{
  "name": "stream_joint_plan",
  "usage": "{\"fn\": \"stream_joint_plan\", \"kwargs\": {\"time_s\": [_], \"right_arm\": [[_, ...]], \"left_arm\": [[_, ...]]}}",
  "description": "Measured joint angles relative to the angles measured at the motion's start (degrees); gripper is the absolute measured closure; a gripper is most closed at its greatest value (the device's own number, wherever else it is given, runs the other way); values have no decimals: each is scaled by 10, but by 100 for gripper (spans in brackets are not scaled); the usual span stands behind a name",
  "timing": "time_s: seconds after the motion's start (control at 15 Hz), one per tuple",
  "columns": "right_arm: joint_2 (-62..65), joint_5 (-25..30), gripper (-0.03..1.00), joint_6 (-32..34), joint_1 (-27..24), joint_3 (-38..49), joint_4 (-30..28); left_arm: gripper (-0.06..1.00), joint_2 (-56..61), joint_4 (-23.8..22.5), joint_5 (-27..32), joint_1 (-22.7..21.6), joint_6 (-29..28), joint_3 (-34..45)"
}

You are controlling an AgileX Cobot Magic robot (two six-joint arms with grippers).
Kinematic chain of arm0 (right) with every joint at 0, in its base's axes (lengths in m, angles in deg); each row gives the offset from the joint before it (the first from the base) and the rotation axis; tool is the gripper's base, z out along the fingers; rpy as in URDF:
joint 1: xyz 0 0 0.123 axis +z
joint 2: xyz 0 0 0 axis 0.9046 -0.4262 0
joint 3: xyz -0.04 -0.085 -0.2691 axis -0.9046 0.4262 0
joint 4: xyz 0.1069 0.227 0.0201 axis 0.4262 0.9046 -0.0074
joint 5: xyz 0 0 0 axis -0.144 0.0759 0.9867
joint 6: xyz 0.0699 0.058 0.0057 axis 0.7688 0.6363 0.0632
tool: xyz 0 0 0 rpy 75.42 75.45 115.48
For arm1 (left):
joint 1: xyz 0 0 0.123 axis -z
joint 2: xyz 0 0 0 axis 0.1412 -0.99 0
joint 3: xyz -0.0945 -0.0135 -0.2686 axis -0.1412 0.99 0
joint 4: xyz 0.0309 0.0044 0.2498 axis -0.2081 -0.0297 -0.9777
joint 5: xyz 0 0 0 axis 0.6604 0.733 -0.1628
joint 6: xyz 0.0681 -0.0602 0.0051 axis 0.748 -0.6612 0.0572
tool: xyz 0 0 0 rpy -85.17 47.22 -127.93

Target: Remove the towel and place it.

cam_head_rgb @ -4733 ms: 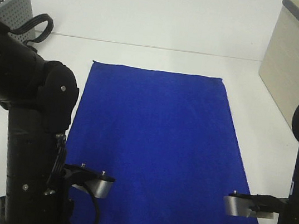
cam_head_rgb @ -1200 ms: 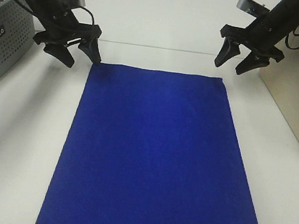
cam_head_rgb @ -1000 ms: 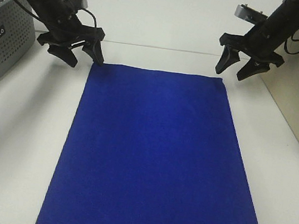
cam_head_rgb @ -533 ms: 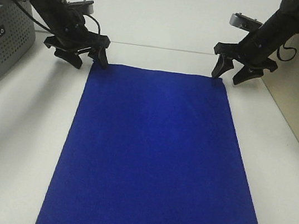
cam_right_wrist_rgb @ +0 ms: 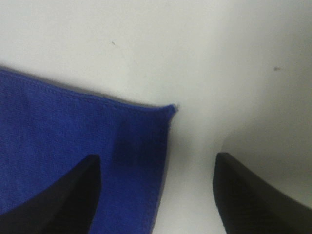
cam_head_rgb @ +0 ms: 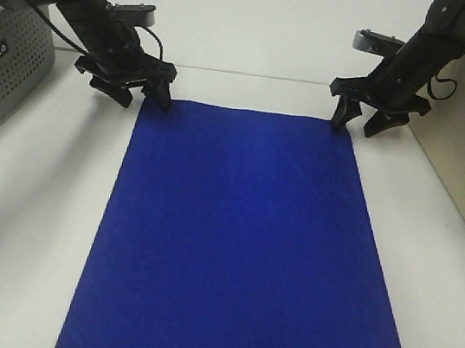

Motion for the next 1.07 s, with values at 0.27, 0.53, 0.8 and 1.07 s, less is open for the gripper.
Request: {"fn": "stream_joint_plan", "kwargs": {"time_s": [0.27,0.53,0.8,1.07], "right_arm": [[-6,5,31,13,0,-3,-10],[-6,20,31,19,0,-5,-10],[-8,23,34,29,6,-6,-13],[-9,19,34,29,47,-6,-9]], "left_arm": [[23,0,-10,-2,9,0,-1],[23,-4,-11,-7,14,0,-3],[23,-9,-11,-18,32,1,-7],[23,-10,-9,-36,53,1,-7]]}}
